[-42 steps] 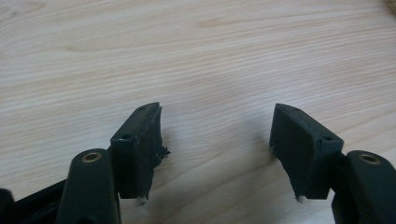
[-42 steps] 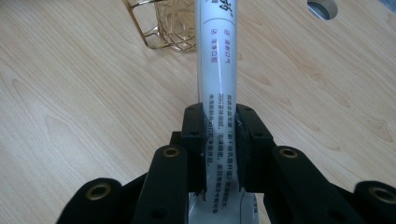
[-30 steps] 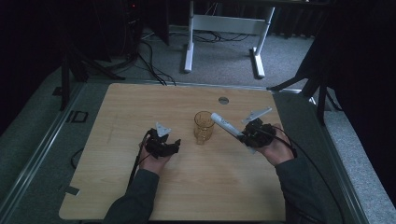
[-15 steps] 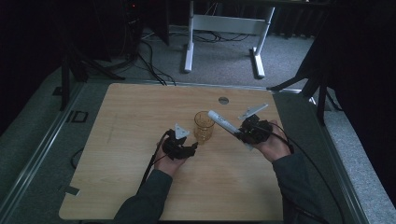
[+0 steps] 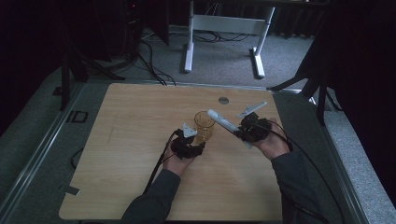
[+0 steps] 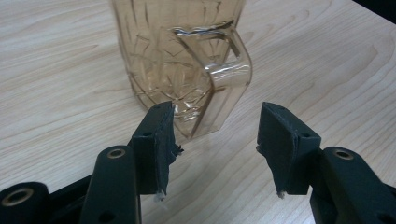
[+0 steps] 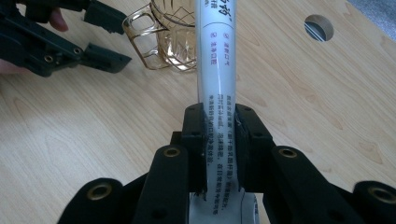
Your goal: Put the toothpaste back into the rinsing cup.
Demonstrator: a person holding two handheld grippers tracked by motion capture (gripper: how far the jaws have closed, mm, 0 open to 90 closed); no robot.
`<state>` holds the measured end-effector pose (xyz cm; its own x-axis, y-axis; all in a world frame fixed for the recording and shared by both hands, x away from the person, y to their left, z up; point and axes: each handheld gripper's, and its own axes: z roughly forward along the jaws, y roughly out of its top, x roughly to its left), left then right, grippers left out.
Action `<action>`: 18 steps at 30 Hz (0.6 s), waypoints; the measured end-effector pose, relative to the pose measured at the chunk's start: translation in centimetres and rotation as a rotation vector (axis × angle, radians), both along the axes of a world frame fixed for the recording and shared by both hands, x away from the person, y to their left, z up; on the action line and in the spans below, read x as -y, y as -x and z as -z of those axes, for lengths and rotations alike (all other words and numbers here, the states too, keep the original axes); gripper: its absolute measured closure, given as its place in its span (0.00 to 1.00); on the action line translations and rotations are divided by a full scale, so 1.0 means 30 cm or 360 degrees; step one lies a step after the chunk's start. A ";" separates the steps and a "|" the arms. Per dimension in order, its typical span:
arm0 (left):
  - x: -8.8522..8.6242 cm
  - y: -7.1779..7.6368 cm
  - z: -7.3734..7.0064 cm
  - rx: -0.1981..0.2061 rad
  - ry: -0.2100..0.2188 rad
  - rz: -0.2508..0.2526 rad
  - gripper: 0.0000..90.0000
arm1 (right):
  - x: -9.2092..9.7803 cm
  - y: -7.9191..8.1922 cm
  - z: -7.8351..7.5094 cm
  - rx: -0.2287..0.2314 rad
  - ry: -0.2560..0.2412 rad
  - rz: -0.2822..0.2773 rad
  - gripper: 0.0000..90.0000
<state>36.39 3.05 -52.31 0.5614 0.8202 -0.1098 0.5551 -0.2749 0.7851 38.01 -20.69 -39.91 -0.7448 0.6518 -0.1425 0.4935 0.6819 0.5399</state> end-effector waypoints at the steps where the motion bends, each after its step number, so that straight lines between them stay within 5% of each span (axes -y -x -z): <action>1: 0.004 0.000 0.001 0.0000 -0.0001 0.0001 0.51 | -0.001 -0.001 0.000 -0.0003 0.0001 0.0003 0.85; 18: 0.041 -0.027 0.003 -0.0009 0.0008 -0.0020 0.62 | -0.025 -0.021 0.003 -0.0026 0.0016 -0.0008 0.85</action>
<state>37.18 1.83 -52.42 0.5506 0.8265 -0.1173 0.5629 -0.2638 0.7833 38.65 -19.94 -40.01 -0.7502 0.6468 -0.1372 0.4987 0.6898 0.5248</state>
